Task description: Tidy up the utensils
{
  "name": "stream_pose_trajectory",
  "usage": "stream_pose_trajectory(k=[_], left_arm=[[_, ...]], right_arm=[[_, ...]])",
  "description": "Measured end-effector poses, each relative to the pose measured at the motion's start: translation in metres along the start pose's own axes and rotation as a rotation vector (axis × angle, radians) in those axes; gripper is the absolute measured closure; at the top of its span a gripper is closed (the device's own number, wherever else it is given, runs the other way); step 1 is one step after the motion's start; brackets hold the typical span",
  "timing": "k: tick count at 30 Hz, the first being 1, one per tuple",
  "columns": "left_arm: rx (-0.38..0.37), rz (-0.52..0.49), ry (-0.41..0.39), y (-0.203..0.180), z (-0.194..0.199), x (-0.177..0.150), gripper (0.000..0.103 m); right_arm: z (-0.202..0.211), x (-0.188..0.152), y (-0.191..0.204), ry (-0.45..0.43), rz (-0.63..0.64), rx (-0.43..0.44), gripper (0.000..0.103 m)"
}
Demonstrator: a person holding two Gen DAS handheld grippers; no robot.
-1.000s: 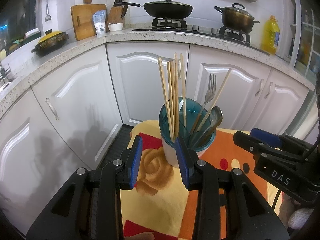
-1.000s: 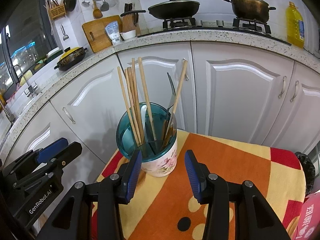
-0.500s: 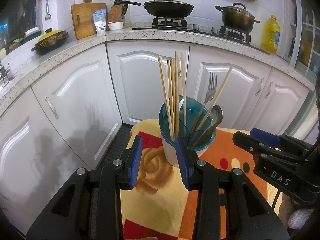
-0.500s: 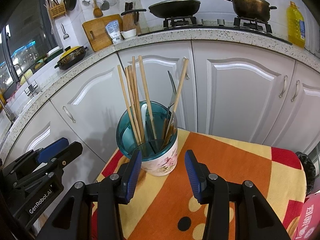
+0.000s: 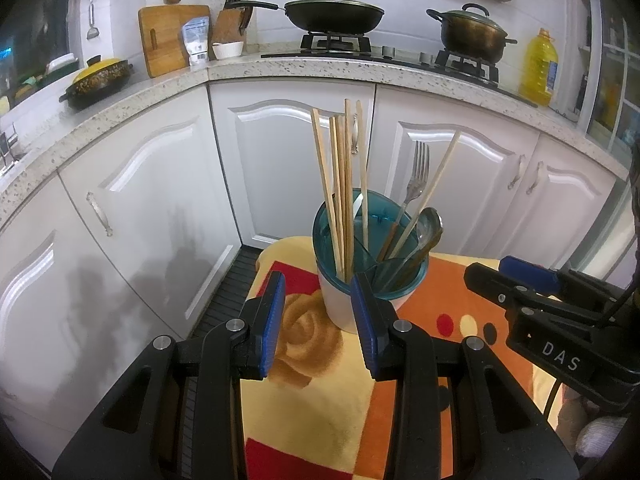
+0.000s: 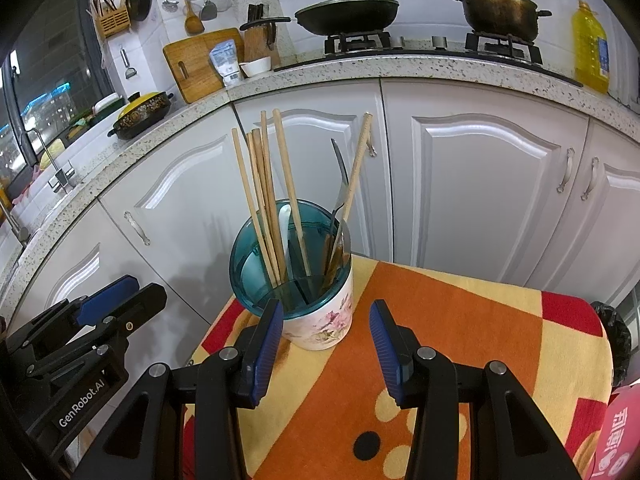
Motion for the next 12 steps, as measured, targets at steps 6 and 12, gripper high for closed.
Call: stream_pose_trajectory(k=[6,12], left_arm=[[-0.004,-0.002,0.001,-0.002,0.000,0.000,0.070],[-0.013,-0.006,-0.009,-0.004,0.000,0.001,0.070]], right_arm=[[0.000,0.000,0.000,0.000,0.000,0.000,0.060],[-0.002,-0.005,-0.010,0.001,-0.012,-0.012,0.060]])
Point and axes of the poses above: each gripper's, at about its wrist camera, not at the fingertips, and z roughly against the way its jaws point, y to its left, x to its top, the point moved 9 cm from there along -z, roughly the way its jaws point, and after that the axes turned 13 degrees about z, right-handed, at the moved point
